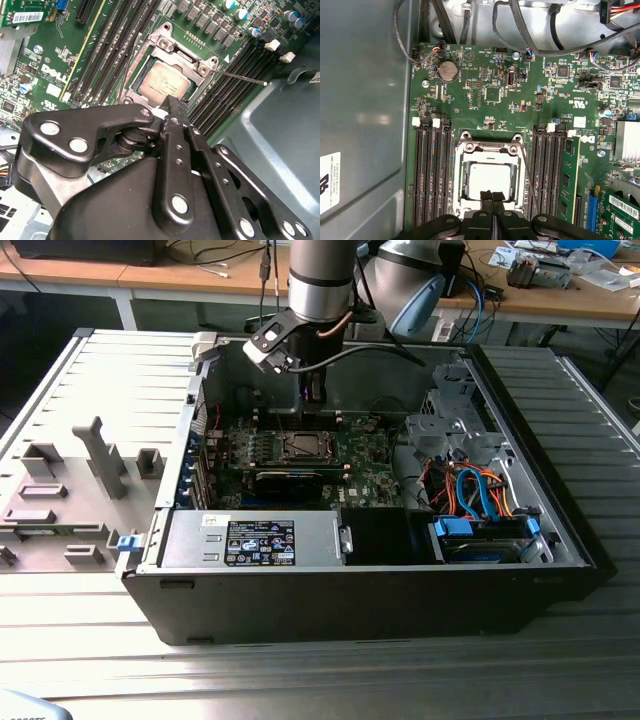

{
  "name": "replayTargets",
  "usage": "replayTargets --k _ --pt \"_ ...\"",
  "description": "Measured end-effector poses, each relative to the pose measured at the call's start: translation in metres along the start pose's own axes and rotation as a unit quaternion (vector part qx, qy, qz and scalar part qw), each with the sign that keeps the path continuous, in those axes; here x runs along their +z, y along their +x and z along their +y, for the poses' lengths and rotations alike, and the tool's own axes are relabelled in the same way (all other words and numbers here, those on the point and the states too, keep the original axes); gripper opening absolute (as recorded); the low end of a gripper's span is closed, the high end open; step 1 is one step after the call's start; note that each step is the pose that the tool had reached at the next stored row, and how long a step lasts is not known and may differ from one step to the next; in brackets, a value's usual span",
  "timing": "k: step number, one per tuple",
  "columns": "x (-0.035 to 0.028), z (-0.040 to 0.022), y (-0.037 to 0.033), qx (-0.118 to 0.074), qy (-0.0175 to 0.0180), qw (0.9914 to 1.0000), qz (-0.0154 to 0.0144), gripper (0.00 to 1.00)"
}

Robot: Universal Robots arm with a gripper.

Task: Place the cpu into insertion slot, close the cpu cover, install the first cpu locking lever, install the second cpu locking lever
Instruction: 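Install the first cpu locking lever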

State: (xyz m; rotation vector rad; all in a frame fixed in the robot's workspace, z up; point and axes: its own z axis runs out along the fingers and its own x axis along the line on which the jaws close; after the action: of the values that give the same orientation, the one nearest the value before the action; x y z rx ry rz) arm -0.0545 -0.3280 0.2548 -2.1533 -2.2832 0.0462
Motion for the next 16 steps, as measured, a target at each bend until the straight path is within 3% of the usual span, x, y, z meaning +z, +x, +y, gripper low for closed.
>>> replayTargets --k 16 --pt "0.0000 0.0000 0.0000 -0.042 -0.0007 0.99913 -0.0010 0.11"
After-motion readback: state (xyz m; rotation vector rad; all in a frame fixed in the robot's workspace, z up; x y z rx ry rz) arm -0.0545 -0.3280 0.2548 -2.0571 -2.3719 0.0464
